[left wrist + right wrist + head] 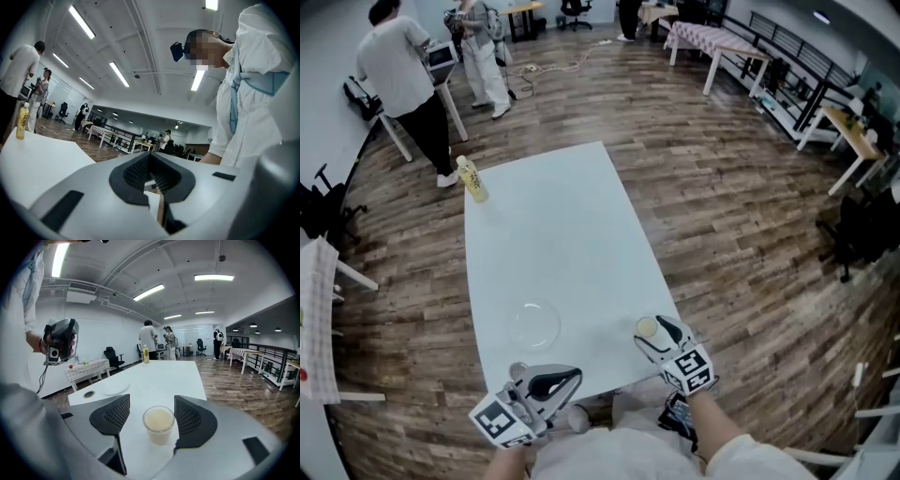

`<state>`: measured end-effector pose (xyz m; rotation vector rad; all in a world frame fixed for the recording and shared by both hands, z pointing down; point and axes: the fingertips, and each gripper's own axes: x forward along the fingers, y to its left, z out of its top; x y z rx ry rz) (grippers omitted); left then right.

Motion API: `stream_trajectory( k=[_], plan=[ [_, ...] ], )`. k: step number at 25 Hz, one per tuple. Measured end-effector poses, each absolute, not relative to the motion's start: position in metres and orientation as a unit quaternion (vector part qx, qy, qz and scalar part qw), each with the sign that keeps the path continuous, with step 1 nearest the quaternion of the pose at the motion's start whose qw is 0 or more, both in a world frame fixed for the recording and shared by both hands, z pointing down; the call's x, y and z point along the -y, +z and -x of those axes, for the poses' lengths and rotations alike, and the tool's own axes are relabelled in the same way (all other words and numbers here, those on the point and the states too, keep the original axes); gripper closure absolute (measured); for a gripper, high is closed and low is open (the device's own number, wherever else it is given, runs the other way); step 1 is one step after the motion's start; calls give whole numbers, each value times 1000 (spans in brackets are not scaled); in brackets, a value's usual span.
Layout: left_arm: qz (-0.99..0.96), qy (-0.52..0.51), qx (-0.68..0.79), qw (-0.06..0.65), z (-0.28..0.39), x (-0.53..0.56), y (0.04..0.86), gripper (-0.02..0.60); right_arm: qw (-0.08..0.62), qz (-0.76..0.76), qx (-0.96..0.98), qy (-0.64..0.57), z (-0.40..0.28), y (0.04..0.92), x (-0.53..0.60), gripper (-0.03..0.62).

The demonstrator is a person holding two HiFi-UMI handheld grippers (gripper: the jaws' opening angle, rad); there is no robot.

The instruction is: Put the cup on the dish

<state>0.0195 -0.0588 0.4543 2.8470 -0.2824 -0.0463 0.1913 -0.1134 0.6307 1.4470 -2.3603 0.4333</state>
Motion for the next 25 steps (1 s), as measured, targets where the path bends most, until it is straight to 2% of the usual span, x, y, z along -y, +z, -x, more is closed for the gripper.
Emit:
stream_trajectory(
  k=[18, 25],
  plan=[
    [-986, -5, 96, 137, -22, 65, 454, 581, 244, -491, 817, 176, -195, 686, 121, 298],
    [-985, -10, 105, 139, -19, 67, 454, 581, 242, -492, 817, 177, -196, 687, 123, 304]
  ],
)
